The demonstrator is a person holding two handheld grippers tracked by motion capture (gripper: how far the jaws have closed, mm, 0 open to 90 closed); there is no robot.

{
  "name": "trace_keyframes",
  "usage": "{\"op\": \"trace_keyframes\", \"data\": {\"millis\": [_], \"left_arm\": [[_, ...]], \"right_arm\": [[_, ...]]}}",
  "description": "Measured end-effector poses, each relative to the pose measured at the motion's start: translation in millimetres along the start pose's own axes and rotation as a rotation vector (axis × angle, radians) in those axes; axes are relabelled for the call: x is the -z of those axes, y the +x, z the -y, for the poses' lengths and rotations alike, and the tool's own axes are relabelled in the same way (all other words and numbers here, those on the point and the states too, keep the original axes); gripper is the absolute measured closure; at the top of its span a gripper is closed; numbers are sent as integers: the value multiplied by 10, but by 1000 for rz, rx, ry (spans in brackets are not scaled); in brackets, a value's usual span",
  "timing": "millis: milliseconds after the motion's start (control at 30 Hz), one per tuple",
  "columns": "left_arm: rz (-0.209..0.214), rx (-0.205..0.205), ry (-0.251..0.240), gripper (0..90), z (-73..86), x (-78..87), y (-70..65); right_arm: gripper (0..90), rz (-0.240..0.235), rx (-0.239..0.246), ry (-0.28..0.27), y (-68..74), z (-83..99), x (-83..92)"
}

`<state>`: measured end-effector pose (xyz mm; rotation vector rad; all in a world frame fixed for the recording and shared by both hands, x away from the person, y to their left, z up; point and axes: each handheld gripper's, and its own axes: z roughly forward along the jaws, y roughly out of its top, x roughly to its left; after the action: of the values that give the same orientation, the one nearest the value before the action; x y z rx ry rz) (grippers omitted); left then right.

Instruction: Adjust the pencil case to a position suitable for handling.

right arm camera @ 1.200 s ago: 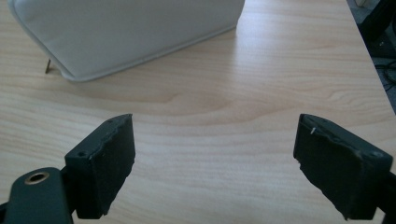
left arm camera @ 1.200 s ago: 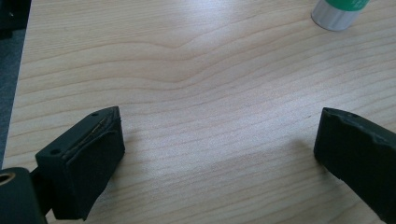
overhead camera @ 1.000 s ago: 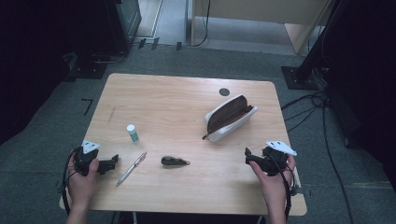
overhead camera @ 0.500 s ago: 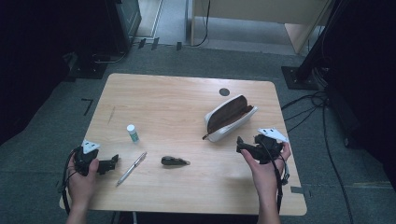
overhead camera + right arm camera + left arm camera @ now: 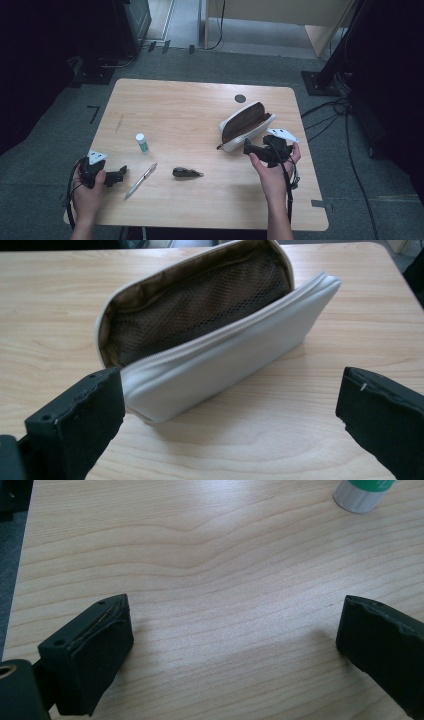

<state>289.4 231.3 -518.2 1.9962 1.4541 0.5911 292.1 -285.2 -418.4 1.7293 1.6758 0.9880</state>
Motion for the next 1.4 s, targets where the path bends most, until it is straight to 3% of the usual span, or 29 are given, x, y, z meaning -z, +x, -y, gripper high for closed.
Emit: {"op": "trace_keyframes", "data": {"millis": [300, 767, 1200, 1400], "left_arm": [[1, -1, 0, 17, 0, 0, -1], [4, -5, 2, 17, 0, 1, -2], [3, -5, 1, 17, 0, 1, -2], [4, -5, 2, 17, 0, 1, -2]], "right_arm": [[0, 0, -46, 16, 96, -62, -157], [0, 49, -104, 47, 197, -66, -416], [0, 119, -84, 67, 356, -34, -560], [5, 124, -85, 90, 367, -8, -645]]}}
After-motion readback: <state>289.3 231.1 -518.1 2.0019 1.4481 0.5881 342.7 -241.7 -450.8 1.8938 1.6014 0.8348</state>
